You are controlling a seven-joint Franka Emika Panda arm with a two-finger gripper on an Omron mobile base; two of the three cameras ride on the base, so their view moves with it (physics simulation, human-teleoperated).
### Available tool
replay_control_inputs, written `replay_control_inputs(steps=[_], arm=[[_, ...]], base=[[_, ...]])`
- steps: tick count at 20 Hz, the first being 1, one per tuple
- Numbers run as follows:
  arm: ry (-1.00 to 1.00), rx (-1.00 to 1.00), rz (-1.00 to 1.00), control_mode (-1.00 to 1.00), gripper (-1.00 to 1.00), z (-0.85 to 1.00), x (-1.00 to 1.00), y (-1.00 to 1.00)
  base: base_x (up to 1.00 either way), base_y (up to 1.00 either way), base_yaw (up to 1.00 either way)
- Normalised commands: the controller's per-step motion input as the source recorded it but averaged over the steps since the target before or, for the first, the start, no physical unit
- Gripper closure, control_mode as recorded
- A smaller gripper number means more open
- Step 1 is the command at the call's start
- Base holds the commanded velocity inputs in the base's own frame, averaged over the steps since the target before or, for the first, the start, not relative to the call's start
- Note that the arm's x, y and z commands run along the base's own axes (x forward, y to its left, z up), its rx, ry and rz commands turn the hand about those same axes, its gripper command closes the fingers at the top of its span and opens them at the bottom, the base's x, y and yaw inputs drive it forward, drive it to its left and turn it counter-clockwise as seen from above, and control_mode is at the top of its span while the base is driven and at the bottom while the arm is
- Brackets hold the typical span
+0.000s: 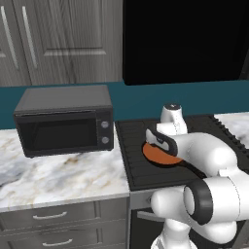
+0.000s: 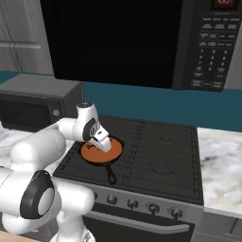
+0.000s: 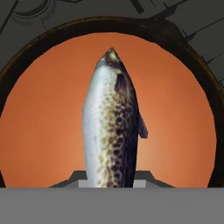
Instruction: Retrieve the fish from the fridge and place it on the saucepan with marinade on the stove.
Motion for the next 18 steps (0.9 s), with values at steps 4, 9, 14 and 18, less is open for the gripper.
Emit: replay_control_inputs(steps=[4, 9, 14, 18], arm=[[0.0, 0.0, 0.0, -1.0, 1.0, 0.0, 0.0, 0.0], [0.0, 0.0, 0.0, -1.0, 1.0, -0.03, 0.0, 0.0], [0.0, 0.0, 0.0, -1.0, 1.0, -0.17, 0.0, 0.0], [0.0, 0.0, 0.0, -1.0, 1.0, -0.15, 0.0, 0.0]], base=[[0.0, 0.0, 0.0], [0.0, 0.0, 0.0], [0.0, 0.0, 0.0], [0.0, 0.0, 0.0]])
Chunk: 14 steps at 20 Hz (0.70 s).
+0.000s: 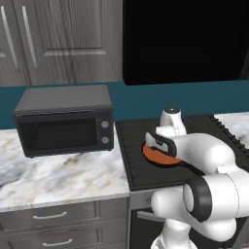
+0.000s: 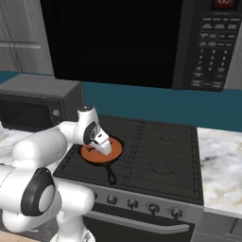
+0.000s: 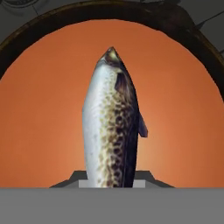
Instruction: Retrieve the fish from the fridge and place it on the saucepan with marinade on the stove.
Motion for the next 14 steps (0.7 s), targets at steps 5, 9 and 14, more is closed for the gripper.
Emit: replay_control_inputs(steps=[5, 9, 14], arm=[[0.0, 0.0, 0.0, -1.0, 1.0, -0.13, 0.0, 0.0], [0.0, 0.0, 0.0, -1.0, 1.0, -0.11, 0.0, -0.01], [0.0, 0.0, 0.0, -1.0, 1.0, -0.05, 0.0, -0.02]], base=[[0.0, 0.0, 0.0], [0.0, 0.0, 0.0], [0.0, 0.0, 0.0]])
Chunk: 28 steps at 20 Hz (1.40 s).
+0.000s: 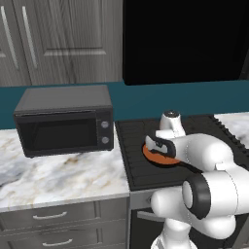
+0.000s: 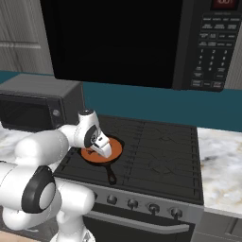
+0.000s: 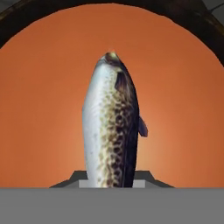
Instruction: Retrieve the fish from the fridge and place it on the saucepan with marinade on the stove.
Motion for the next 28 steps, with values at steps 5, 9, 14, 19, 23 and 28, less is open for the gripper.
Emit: replay_control_inputs(steps=[5, 9, 14, 19, 23, 28], arm=[[0.0, 0.0, 0.0, -1.0, 1.0, -0.01, 0.09, -0.11], [0.0, 0.0, 0.0, -1.0, -1.0, 0.0, 0.12, -0.05], [0.0, 0.0, 0.0, -1.0, -1.0, 0.0, 0.2, 0.0], [0.0, 0.0, 0.0, -1.0, -1.0, 0.0, 0.15, 0.0], [0.0, 0.0, 0.0, -1.0, -1.0, 0.01, 0.02, -0.02], [-0.11, 0.0, 0.0, -1.0, -1.0, 0.22, -0.33, -0.29]], base=[[0.0, 0.0, 0.0], [0.0, 0.0, 0.0], [0.0, 0.0, 0.0], [0.0, 0.0, 0.0], [0.0, 0.0, 0.0], [0.0, 0.0, 0.0]])
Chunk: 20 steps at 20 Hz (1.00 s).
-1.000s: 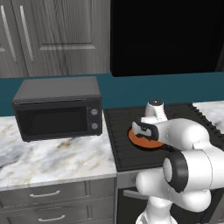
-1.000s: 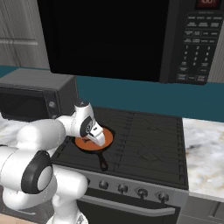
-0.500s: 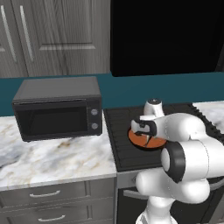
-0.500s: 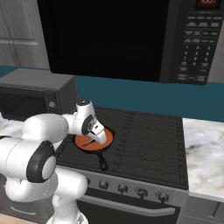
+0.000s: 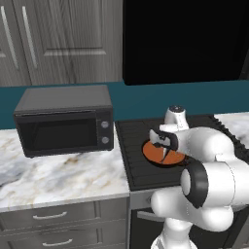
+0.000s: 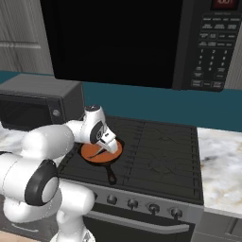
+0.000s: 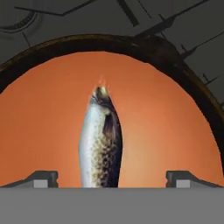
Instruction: Retrieve the fish from the fridge and place it on the saucepan with marinade on the stove.
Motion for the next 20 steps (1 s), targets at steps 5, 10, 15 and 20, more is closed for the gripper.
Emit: replay_control_inputs(steps=[5, 10, 15, 20], arm=[[-0.28, 0.02, 0.0, -1.0, -1.0, 0.42, -0.69, -0.41], [-0.38, 0.05, 0.0, -1.0, -1.0, 0.59, -0.74, -0.34], [-0.39, 0.04, 0.0, -1.0, -1.0, 0.66, -0.63, -0.28], [-0.35, 0.01, 0.0, -1.0, -1.0, 0.64, -0.63, -0.23]], base=[[0.0, 0.0, 0.0], [0.0, 0.0, 0.0], [0.0, 0.0, 0.0], [0.0, 0.0, 0.0]])
